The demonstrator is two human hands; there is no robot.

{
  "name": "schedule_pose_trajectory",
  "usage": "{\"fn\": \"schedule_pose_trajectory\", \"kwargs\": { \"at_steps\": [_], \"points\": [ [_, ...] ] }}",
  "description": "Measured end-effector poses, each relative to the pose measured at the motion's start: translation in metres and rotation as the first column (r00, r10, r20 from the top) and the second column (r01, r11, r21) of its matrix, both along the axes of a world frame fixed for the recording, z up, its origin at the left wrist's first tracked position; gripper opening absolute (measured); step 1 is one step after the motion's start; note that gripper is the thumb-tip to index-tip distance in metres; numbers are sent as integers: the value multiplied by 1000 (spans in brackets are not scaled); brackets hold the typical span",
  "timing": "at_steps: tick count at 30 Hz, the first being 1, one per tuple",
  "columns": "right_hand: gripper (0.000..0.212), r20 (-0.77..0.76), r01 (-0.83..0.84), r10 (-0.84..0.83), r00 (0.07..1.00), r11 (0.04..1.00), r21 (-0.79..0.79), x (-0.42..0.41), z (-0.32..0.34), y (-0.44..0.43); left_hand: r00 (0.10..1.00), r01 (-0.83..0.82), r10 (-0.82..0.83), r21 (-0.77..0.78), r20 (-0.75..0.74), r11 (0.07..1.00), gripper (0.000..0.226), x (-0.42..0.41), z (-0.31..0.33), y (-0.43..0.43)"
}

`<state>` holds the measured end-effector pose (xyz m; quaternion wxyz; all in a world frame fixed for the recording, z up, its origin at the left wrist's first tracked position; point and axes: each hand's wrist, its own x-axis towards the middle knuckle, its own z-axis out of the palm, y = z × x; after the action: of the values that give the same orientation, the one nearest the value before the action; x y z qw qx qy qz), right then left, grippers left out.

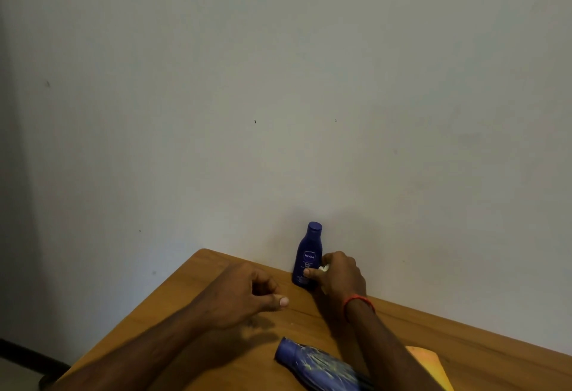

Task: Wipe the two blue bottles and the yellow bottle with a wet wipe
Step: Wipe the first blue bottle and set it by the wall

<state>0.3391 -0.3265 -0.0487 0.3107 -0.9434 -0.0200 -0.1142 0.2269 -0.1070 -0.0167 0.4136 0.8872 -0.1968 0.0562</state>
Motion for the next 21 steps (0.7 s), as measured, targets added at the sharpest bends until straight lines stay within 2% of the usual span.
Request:
{"fn": "schedule_pose_trajectory", "kwargs": {
  "at_steps": [7,12,15,21],
  "points": [
    [57,-14,12,-13,1000,998,-69,3,9,-4,1000,7,-7,13,-21,1000,17,-5,-5,3],
    [50,6,21,-20,1000,992,-127,-6,16,-19,996,10,-1,113,-85,994,36,-9,-7,-6],
    [49,1,35,-35,999,989,-145,-19,29,-38,997,8,1,122,-77,992,44,-12,-4,-10],
    [40,-21,65,-71,997,979,-195,-71,63,-93,999,-2,7,121,-42,993,45,-24,6,-22]
  ]
}}
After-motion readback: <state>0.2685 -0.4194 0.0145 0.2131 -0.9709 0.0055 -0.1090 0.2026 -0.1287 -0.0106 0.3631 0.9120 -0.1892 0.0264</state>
